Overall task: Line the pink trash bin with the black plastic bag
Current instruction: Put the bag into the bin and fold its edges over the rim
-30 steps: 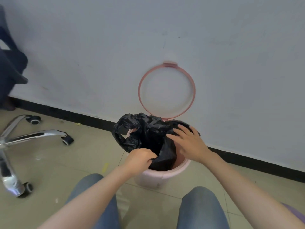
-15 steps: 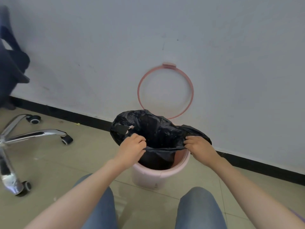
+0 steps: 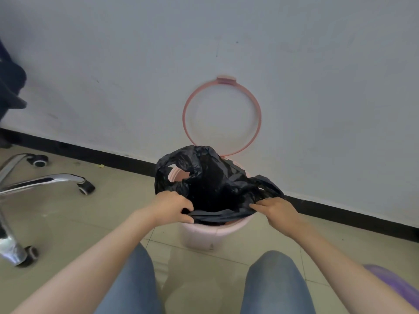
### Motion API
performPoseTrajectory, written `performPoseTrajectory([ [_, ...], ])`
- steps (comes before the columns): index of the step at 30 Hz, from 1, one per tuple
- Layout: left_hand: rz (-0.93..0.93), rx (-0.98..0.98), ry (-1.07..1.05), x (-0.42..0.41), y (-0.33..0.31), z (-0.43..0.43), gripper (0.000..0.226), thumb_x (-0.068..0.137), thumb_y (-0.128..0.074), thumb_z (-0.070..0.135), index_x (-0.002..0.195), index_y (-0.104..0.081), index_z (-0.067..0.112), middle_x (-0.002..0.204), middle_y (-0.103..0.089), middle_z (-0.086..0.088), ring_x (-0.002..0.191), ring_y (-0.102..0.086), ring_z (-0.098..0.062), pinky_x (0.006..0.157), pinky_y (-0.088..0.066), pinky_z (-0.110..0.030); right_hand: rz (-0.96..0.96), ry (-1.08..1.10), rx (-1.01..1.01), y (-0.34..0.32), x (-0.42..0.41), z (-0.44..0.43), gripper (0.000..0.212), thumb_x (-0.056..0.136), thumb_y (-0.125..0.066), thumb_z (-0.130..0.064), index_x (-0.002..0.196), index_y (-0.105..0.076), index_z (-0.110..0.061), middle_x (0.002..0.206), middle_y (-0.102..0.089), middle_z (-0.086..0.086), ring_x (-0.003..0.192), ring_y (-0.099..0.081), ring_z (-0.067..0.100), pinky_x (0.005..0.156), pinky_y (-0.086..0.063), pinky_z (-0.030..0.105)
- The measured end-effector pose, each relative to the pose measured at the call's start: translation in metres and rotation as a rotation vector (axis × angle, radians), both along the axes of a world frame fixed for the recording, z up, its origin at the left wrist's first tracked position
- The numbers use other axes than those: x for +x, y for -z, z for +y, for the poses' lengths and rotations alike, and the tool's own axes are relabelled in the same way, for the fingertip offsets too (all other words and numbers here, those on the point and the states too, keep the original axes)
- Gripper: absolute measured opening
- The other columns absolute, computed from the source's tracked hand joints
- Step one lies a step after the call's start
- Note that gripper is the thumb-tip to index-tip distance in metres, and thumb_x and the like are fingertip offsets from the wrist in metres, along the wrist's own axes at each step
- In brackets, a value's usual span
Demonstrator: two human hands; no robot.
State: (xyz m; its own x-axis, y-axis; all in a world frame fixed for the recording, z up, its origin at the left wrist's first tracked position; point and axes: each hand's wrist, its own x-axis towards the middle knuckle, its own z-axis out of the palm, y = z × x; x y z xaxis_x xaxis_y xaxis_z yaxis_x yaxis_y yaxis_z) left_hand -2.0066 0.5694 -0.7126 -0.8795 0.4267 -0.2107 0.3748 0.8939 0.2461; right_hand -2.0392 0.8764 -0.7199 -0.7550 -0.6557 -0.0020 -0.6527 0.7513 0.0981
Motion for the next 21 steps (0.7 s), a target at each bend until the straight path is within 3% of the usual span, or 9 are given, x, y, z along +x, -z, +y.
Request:
performPoseTrajectory([
  [3,0.012,-0.151,0.094,0.010,0.009,0.003,0.050,0.084,-0.043,0.058,0.061,-0.048,0.014,0.066,-0.047,-0.003,0.063,-0.041,-0.020,0.052,-0.025,-0.030,0.109,-0.104,0.030,0.007,0.014,-0.005,0.060,0.026,-0.087,0.006,0.080,-0.077,-0.018,0.079,-0.077,0.004,0.069,-0.073,0.020,0.052,-0.059,0.027],
  [6,0.059,-0.149,0.106,0.018,0.016,0.014,0.065,0.085,-0.032,0.063,0.063,-0.066,0.013,0.083,-0.055,-0.001,0.085,-0.041,-0.020,0.072,-0.032,-0.033,0.087,-0.132,0.086,0.020,0.025,-0.007,0.058,0.022,-0.090,-0.004,0.074,-0.077,-0.025,0.080,-0.077,0.003,0.069,-0.073,0.018,0.052,-0.058,0.023],
  [10,-0.052,0.064,0.095,0.012,0.011,0.037,0.054,0.086,-0.044,0.052,0.059,-0.069,0.013,0.130,-0.054,0.003,0.130,-0.027,-0.018,0.105,-0.019,-0.038,0.052,-0.100,0.039,0.022,0.026,-0.008,0.057,0.016,-0.091,-0.005,0.067,-0.077,-0.026,0.075,-0.077,0.004,0.060,-0.071,0.016,0.048,-0.056,0.020],
  [12,-0.073,0.176,0.013,0.005,0.009,0.054,0.050,0.089,-0.044,0.043,0.064,-0.067,0.006,0.117,-0.062,-0.003,0.122,-0.039,-0.020,0.104,-0.029,-0.039,0.081,-0.132,0.041,0.021,0.025,-0.010,0.053,0.016,-0.091,-0.005,0.063,-0.076,-0.025,0.074,-0.077,0.004,0.058,-0.071,0.016,0.047,-0.055,0.020],
  [14,-0.026,0.199,-0.067,-0.002,0.012,0.072,0.041,0.092,-0.042,0.037,0.083,-0.064,0.003,0.100,-0.062,-0.012,0.105,-0.051,-0.028,0.091,-0.041,-0.040,0.086,-0.127,0.036,0.022,0.024,-0.009,0.051,0.017,-0.091,-0.008,0.062,-0.076,-0.026,0.076,-0.077,0.004,0.060,-0.071,0.016,0.049,-0.056,0.020],
  [15,-0.044,0.177,-0.086,-0.003,0.018,0.080,0.037,0.092,-0.042,0.038,0.101,-0.060,0.007,0.109,-0.059,-0.013,0.109,-0.049,-0.030,0.091,-0.041,-0.041,0.060,-0.105,0.033,0.023,0.025,-0.008,0.049,0.020,-0.092,-0.009,0.063,-0.076,-0.026,0.079,-0.077,0.005,0.063,-0.072,0.016,0.051,-0.057,0.021],
  [17,-0.161,0.051,-0.087,-0.001,0.033,0.089,0.052,0.091,-0.039,0.046,0.136,-0.033,0.022,0.144,-0.036,-0.013,0.132,-0.029,-0.034,0.106,-0.029,-0.047,-0.013,-0.040,0.033,0.025,0.025,-0.005,0.044,0.039,-0.088,-0.007,0.078,-0.076,-0.022,0.099,-0.074,0.015,0.084,-0.072,0.024,0.066,-0.059,0.027],
  [19,-0.180,-0.076,-0.092,0.005,0.049,0.090,0.060,0.091,-0.032,0.053,0.143,-0.010,0.034,0.156,-0.013,-0.011,0.141,-0.007,-0.036,0.113,-0.009,-0.055,-0.192,0.062,0.031,0.030,0.023,0.003,0.037,0.074,-0.064,-0.004,0.110,-0.065,-0.013,0.140,-0.044,0.023,0.126,-0.047,0.030,0.100,-0.046,0.035],
  [21,-0.120,-0.163,-0.134,0.015,0.065,0.086,0.059,0.092,-0.029,0.053,0.143,-0.002,0.039,0.156,-0.009,-0.012,0.142,-0.004,-0.037,0.113,-0.002,-0.057,-0.293,0.172,0.003,0.029,0.027,0.006,0.034,0.084,-0.044,-0.006,0.117,-0.055,-0.010,0.153,-0.021,0.013,0.139,-0.024,0.025,0.112,-0.028,0.035],
])
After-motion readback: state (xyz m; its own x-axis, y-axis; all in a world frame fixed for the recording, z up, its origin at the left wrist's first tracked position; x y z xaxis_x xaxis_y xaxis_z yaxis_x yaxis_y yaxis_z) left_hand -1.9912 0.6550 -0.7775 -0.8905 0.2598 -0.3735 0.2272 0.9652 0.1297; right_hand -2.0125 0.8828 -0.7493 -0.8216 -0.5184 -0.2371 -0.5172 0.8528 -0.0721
